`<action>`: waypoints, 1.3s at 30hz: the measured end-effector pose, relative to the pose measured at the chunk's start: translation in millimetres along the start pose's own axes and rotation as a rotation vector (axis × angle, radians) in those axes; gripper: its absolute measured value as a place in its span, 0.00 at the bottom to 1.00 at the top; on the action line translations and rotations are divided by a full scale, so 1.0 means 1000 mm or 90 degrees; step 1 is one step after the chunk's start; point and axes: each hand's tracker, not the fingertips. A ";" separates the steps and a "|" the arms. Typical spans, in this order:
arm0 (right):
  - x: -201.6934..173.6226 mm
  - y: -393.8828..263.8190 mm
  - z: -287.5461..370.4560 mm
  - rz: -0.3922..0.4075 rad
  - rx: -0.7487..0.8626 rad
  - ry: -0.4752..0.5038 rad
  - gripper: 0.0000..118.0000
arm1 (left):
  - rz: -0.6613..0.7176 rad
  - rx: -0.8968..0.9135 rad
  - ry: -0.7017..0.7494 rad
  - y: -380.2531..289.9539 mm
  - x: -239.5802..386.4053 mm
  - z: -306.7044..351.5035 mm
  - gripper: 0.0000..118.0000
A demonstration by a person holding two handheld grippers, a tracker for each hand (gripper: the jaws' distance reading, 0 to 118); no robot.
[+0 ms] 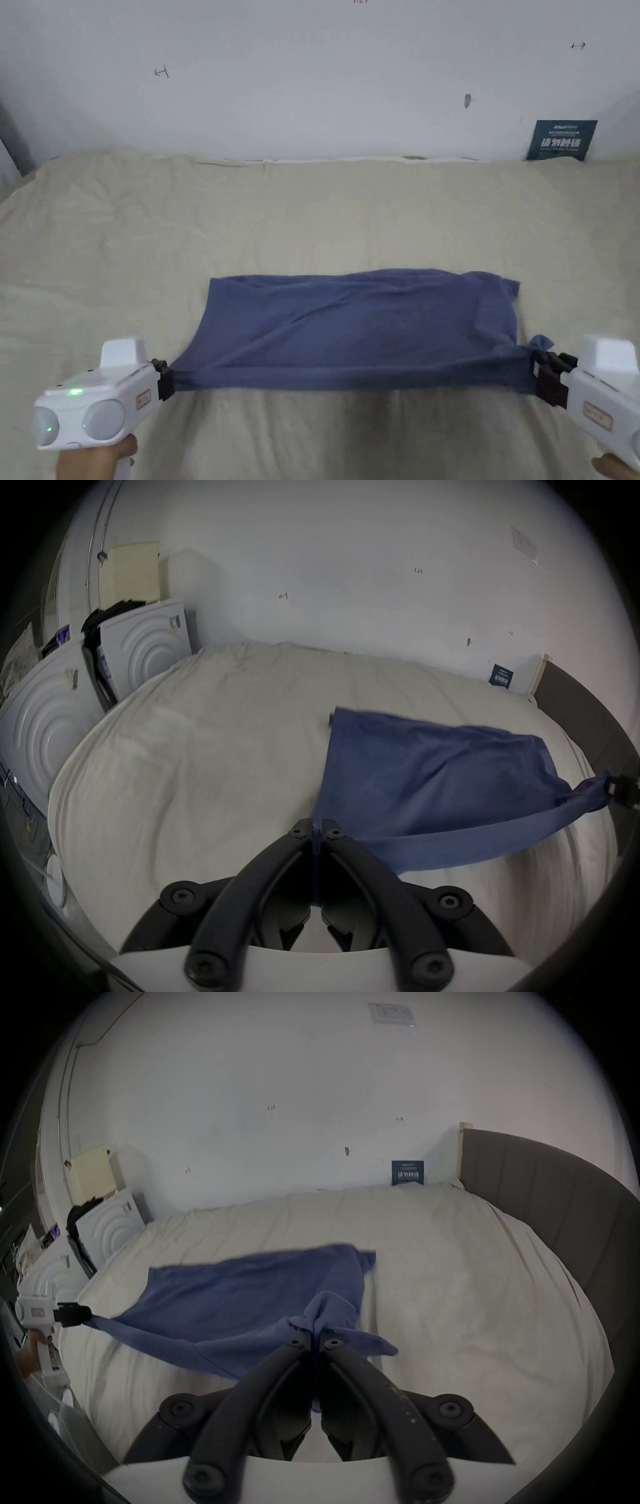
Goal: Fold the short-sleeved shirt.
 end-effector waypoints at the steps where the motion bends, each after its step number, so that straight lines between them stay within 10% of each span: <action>1: -0.002 -0.013 0.010 0.001 -0.004 -0.004 0.05 | 0.000 -0.018 -0.003 -0.012 -0.001 0.008 0.03; 10: -0.004 -0.097 0.076 0.016 -0.050 -0.022 0.05 | -0.031 -0.061 0.003 -0.089 -0.013 0.071 0.03; 26: 0.008 -0.185 0.066 -0.111 -0.203 -0.069 0.05 | -0.020 -0.148 0.025 -0.144 -0.018 0.093 0.04; 29: 0.000 -0.168 0.072 -0.096 -0.199 -0.073 0.16 | 0.003 -0.144 0.027 -0.139 -0.023 0.092 0.39; 32: -0.010 -0.131 0.084 -0.055 -0.134 -0.085 0.68 | 0.034 -0.117 0.023 -0.117 -0.015 0.105 0.93; 34: -0.019 -0.101 0.093 -0.031 -0.073 -0.088 0.88 | 0.034 -0.031 -0.009 -0.096 -0.004 0.122 0.94; 39: -0.049 -0.036 0.125 0.022 0.078 -0.090 0.90 | -0.010 0.127 -0.031 -0.038 0.033 0.163 0.94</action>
